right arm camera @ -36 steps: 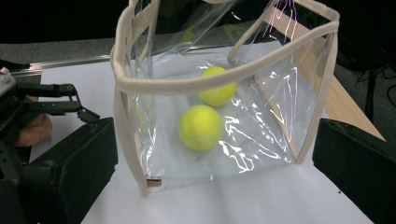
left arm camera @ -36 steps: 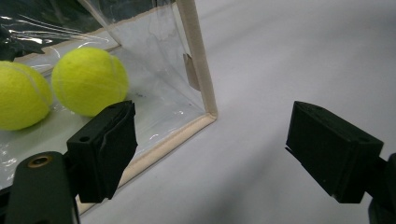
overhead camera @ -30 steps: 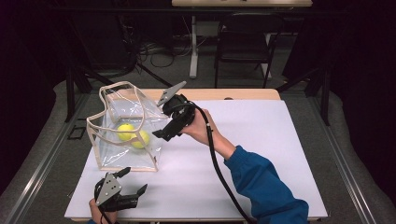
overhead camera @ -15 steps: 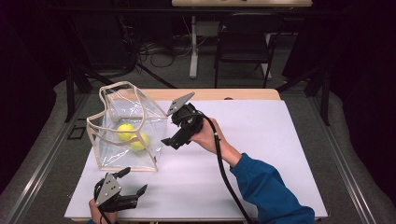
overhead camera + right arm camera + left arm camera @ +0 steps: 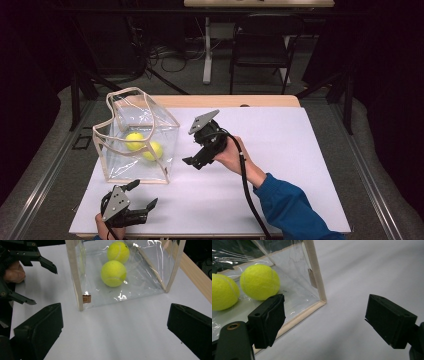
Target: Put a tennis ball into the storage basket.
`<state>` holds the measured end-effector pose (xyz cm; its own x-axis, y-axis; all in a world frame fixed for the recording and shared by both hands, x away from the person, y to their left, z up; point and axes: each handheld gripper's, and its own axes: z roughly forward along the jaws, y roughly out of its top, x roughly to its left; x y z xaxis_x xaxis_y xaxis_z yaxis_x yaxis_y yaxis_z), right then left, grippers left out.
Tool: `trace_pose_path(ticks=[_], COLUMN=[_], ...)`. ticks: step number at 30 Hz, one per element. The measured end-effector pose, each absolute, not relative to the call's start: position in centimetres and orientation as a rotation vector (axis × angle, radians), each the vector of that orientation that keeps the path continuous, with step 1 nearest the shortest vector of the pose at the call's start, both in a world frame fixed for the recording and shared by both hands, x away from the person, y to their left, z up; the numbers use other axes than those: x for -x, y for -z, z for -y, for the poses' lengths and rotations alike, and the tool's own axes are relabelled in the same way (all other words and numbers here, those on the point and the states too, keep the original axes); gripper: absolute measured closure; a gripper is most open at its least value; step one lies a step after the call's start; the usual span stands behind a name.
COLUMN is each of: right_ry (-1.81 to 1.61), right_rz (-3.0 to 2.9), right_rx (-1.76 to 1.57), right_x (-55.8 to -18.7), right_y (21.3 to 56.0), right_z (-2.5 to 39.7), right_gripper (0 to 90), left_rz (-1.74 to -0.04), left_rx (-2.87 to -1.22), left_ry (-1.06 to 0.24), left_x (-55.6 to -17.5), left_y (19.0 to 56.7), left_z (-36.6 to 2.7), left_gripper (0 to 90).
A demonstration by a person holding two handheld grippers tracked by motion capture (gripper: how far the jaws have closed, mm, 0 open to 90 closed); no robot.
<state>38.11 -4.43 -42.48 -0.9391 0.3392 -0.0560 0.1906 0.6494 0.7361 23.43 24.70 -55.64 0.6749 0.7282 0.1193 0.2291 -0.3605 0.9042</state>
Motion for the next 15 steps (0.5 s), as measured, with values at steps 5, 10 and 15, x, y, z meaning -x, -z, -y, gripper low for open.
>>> trace_pose_path(ticks=[5, 10, 15], right_ry=[-1.156, -1.146, -1.13], right_rz=[-2.678, -2.677, -2.689], right_rx=[-0.448, -0.456, -0.477], right_x=[-37.7, -37.4, -37.1], right_y=[43.0, 43.5, 44.1], right_z=[5.2, 5.9, 6.6], right_gripper=[0.0, 0.0, 1.2], left_rz=[-0.747, -0.747, -0.746], left_rx=[-1.914, -1.914, -1.91], left_ry=[-0.643, -0.644, -0.646], left_x=[-23.4, -23.4, -23.4], left_y=[55.6, 55.6, 55.7], left_z=[-24.7, -24.7, -24.7], left_gripper=[16.1, 16.1, 16.1])
